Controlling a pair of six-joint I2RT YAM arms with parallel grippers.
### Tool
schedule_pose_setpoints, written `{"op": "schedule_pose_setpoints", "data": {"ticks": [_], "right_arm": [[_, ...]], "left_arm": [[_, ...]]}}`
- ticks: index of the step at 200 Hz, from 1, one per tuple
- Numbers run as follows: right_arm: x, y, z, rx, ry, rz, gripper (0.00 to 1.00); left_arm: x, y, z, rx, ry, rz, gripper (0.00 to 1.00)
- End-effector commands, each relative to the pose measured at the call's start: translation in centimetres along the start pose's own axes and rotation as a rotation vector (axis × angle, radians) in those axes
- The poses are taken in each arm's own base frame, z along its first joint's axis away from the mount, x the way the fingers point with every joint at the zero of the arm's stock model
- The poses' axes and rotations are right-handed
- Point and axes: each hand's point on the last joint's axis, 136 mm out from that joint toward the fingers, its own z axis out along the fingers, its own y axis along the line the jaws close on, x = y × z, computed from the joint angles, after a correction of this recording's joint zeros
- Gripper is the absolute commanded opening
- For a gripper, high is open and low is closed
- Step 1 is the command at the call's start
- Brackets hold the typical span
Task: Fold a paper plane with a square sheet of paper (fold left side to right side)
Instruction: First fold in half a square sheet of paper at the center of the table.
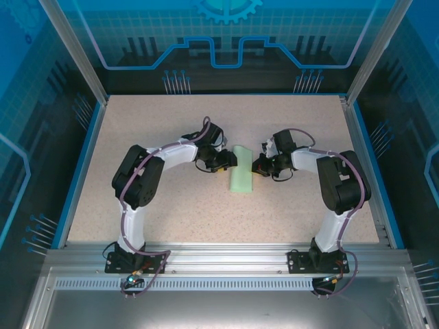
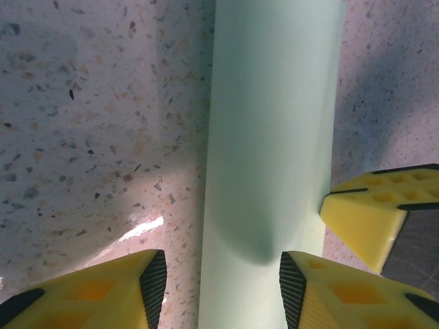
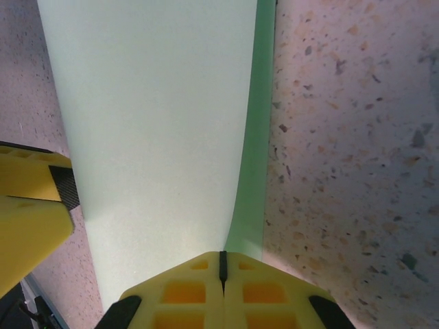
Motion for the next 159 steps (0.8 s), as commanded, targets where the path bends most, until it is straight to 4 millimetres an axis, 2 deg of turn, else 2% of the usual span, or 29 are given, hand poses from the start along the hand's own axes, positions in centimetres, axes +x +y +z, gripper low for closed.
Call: {"op": "schedule_pose_setpoints", "data": {"ticks": [1, 44, 73, 94, 115, 159], "right_arm": [[-0.3, -0.5, -0.4, 0.012, -0.001, 0.006, 0.01], [-0.5, -0.7, 0.0, 0.012, 0.006, 0.008, 0.02], [-0.8, -0.6, 0.0, 0.013, 0.006, 0.004, 0.08], [-1.2, -0.6, -0.8, 0.019, -0.016, 0.000, 0.23], [-1.5, -0.8, -2.1, 0.042, -0.042, -0.010, 0.32], [-1.1, -2.2, -4.1, 0.108, -0.077, -0.008, 0.34]], "left_arm": [[0.5, 0.2, 0.6, -0.020, 0.036, -0.034, 0.49], [0.8, 0.7, 1.2, -0.033, 0.049, -0.041, 0.49], [0.8, 1.1, 1.3, -0.054, 0.046, -0.048, 0.49], [0.8, 1.4, 1.5, -0.060, 0.048, -0.053, 0.48], [0.9, 1.5, 1.6, -0.065, 0.049, -0.057, 0.48], [0.8, 2.1, 1.8, -0.085, 0.045, -0.066, 0.48]]}}
